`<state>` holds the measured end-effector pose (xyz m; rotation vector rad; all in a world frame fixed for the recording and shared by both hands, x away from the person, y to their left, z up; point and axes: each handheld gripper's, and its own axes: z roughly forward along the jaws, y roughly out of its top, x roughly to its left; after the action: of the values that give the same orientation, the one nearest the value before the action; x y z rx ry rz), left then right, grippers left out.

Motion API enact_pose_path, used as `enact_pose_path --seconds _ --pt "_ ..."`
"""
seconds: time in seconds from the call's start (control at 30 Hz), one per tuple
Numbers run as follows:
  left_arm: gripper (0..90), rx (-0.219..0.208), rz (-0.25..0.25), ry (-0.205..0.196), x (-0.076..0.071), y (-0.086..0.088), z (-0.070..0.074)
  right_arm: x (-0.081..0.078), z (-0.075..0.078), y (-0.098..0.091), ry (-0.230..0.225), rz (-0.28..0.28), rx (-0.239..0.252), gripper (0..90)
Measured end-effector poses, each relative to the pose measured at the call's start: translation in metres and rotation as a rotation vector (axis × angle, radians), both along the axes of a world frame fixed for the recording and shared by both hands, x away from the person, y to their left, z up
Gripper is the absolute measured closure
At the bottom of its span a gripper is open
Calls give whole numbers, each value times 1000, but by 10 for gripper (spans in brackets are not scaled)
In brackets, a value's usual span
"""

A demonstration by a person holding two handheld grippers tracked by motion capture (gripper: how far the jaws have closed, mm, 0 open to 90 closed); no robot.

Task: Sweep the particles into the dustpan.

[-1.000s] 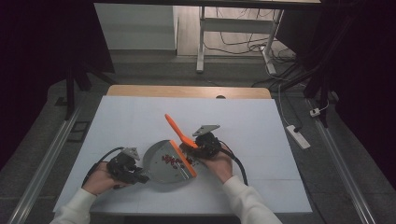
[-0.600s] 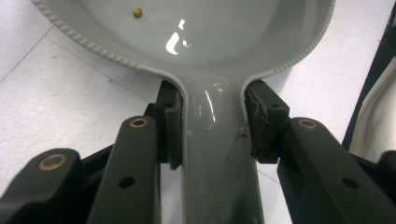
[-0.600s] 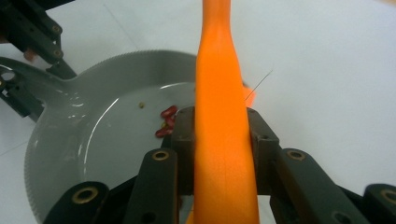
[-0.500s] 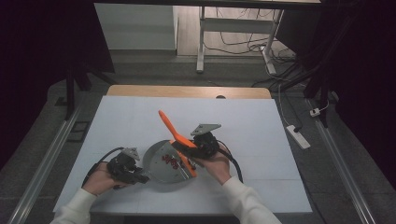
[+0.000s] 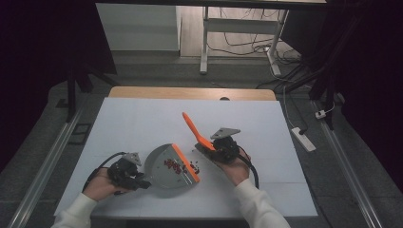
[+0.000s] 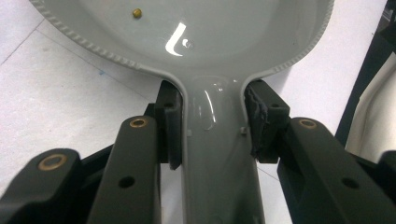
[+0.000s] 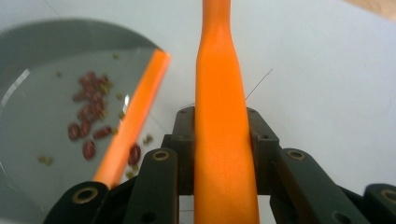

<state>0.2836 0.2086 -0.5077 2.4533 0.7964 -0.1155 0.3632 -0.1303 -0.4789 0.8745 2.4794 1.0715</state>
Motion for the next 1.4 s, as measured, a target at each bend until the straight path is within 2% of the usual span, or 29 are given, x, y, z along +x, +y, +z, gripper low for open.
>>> enact_pose_path --seconds 0.1,0.2,0.3,0.43,0.53,0.67,0.73,0.77,0.8,0.83,0.87,1.0,1.03,1.07,1.13,1.17,1.23,1.3,1.4 --pt "616 3 -3 0 -1 -2 0 -5 -4 -2 6 -15 -25 699" --pt "616 1 1 3 -1 -2 0 -8 -10 4 19 -4 -50 700" --pt "616 3 3 3 -2 -2 0 -13 -12 13 22 12 -42 700" --pt "616 3 5 6 -2 -2 0 -22 -14 21 0 29 -52 699" --pt "616 4 5 5 -2 -2 -1 -26 -14 25 7 38 -42 699" --pt "617 4 6 6 -2 -2 -1 -31 -16 32 57 63 11 699" --pt "616 6 6 6 -2 -2 -1 -35 -15 38 51 71 10 699" --pt "616 6 6 6 -2 -2 -1 -38 -13 41 56 90 53 700" --pt "616 3 8 8 -2 -2 -1 -38 -12 42 91 104 94 700" --pt "616 3 6 8 -1 -2 -2 -38 -12 42 91 104 94 700" --pt "616 3 6 9 -1 -2 -2 -40 -12 45 113 118 117 700" --pt "617 2 6 9 -2 -2 -2 -46 -7 53 86 159 117 700" --pt "616 2 6 9 -2 -2 -2 -43 -1 47 48 132 127 700" --pt "616 2 6 9 -2 -2 -2 -43 -1 47 48 132 127 700" --pt "616 -2 6 10 -1 -2 -2 -33 4 33 12 74 128 700" --pt "616 -1 5 11 -1 -2 -2 -33 4 33 12 74 128 700" --pt "616 -1 7 12 -1 -2 -2 -22 4 20 -6 20 119 700" --pt "616 -1 7 10 -1 -2 -2 -18 3 17 -8 7 114 700" --pt "616 1 6 9 -1 -2 -2 -5 -1 11 -21 -29 79 700"
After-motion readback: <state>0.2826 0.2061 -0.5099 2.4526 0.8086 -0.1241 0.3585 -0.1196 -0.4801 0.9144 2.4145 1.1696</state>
